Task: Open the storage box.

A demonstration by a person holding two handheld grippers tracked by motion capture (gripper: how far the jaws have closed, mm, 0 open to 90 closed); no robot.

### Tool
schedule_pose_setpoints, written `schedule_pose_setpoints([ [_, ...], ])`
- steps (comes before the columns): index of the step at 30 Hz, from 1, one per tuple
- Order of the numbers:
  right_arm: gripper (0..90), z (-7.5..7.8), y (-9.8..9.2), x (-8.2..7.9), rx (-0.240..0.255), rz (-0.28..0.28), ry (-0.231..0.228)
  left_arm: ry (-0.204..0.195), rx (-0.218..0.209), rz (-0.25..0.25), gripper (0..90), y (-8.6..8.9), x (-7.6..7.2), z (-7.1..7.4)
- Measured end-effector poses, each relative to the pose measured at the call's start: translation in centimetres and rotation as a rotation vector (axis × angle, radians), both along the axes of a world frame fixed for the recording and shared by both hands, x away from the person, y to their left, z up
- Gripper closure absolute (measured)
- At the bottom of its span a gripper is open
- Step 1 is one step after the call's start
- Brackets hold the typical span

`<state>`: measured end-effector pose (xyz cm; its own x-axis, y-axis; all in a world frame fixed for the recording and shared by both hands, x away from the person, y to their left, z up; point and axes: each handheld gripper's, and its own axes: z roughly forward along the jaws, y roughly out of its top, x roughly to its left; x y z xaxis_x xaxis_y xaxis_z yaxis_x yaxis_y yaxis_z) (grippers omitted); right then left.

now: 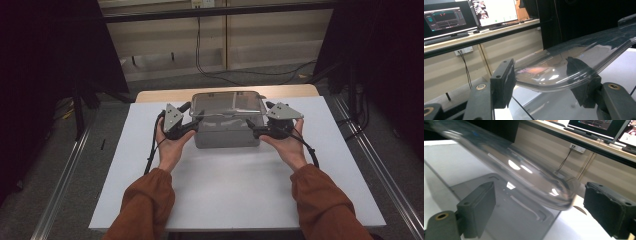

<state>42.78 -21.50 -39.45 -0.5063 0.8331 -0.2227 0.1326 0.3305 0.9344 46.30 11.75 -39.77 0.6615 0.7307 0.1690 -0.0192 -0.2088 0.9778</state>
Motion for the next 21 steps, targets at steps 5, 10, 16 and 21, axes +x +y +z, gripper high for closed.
schedule_pose_setpoints([
  [5,19.7,0.1,-0.8,0.7,0.03,-0.011,-0.011,-0.002,-0.005,0.005,40.4,0.1,0.3,0.4],
  [10,25.8,0.8,-0.9,1.1,0.052,0.001,-0.015,0.006,-0.008,-0.002,41.0,0.0,0.4,0.3],
  [16,36.2,1.1,-1.3,1.7,0.096,0.007,-0.038,0.009,-0.019,0.005,40.5,-0.1,0.6,0.7],
  [21,39.5,1.5,-1.1,2.2,0.102,0.018,-0.054,0.03,-0.052,0.009,34.9,0.0,1.0,1.1],
])
